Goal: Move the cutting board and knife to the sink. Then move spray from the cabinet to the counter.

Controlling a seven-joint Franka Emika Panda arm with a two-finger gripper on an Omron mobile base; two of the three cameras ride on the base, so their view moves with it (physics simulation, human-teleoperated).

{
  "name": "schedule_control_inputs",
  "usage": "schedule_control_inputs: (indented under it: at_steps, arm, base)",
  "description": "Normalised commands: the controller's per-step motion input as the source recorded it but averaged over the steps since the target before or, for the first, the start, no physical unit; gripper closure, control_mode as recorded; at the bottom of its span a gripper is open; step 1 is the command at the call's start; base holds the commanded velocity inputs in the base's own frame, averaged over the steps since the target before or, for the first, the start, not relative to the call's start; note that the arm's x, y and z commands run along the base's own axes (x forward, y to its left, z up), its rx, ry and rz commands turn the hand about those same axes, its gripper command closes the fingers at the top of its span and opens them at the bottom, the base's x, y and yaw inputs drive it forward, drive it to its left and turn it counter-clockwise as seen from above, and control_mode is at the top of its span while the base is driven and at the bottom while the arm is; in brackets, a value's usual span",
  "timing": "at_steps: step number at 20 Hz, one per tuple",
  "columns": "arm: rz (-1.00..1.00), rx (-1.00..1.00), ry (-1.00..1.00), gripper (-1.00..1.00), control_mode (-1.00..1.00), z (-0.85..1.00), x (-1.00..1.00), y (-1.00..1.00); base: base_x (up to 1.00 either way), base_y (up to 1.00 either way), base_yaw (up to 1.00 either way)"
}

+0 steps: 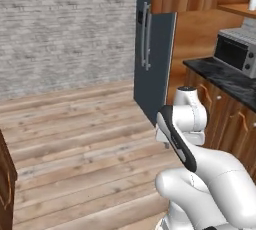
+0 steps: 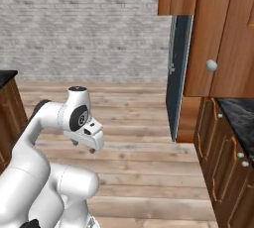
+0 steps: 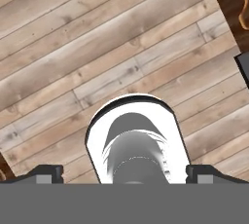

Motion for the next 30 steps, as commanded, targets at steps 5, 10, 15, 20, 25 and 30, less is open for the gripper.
schedule_control_inputs:
  at_steps: [5,10,15,20,25,30]
  arm:
    - [0.00,0.00,0.00,-1.00,1.00,0.00,0.00,0.00]
    - [0.00,0.00,0.00,-1.00,1.00,0.00,0.00,0.00]
    - [0.00,0.00,0.00,-1.00,1.00,0.00,0.00,0.00]
    - [0.00,0.00,0.00,-1.00,1.00,0.00,0.00,0.00]
    - [0.00,0.00,0.00,-1.00,1.00,0.00,0.00,0.00]
    - [0.00,0.00,0.00,-1.00,1.00,0.00,0.00,0.00]
  base:
    - [0.66,0.11,-0.21]
    - [0.63,0.14,-0.27]
    - [0.61,0.19,-0.32]
    - [0.55,0.22,-0.42]
    - [0.54,0.23,-0.45]
    - [0.53,0.24,-0.47]
